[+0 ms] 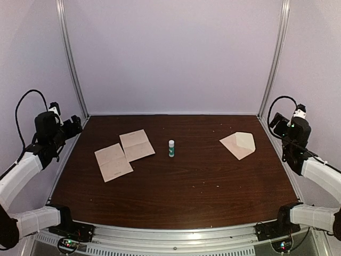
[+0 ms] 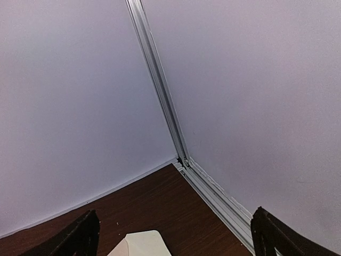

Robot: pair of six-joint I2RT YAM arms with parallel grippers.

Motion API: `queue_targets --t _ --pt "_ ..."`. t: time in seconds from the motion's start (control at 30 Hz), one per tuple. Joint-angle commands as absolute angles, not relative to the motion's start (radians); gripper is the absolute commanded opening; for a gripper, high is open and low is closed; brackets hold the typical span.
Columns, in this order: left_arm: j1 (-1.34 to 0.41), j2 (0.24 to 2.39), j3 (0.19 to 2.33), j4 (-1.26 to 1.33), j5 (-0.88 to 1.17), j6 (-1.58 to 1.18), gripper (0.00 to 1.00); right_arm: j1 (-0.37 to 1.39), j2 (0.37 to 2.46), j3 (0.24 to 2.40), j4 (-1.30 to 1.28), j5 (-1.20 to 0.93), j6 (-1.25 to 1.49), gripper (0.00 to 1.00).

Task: Place the letter into the envelope and seal it
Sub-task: Move the letter to the center of the board.

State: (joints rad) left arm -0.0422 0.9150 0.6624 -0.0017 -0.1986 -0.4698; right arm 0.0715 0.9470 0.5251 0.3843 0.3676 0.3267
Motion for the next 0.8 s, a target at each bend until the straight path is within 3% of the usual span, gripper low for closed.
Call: queue_targets --t 0.0,0.2,0.4,0.6,0.77 --pt "-0.044 0.908 0.714 -0.08 -0.168 -0.473 0.98 0.057 0.921 0.551 0.305 0.344 0.333 1.0" --pt "-0.044 0.96 0.845 -0.191 -0.005 -0.417 0.98 0.059 0.897 0.537 0.339 0.288 0.293 1.0" --pt "-0.044 1.146 0.991 -0.319 0.12 -0.271 0.98 0.059 0.883 0.484 0.505 0.204 0.306 1.0" --pt "-0.053 1.367 1.016 -0.316 0.215 -0.205 0.97 0.059 0.957 0.461 0.64 0.166 0.307 1.0" --pt "-0.122 1.522 0.979 -0.24 0.234 -0.21 0.91 0.06 0.963 0.442 0.639 0.1 0.301 1.0"
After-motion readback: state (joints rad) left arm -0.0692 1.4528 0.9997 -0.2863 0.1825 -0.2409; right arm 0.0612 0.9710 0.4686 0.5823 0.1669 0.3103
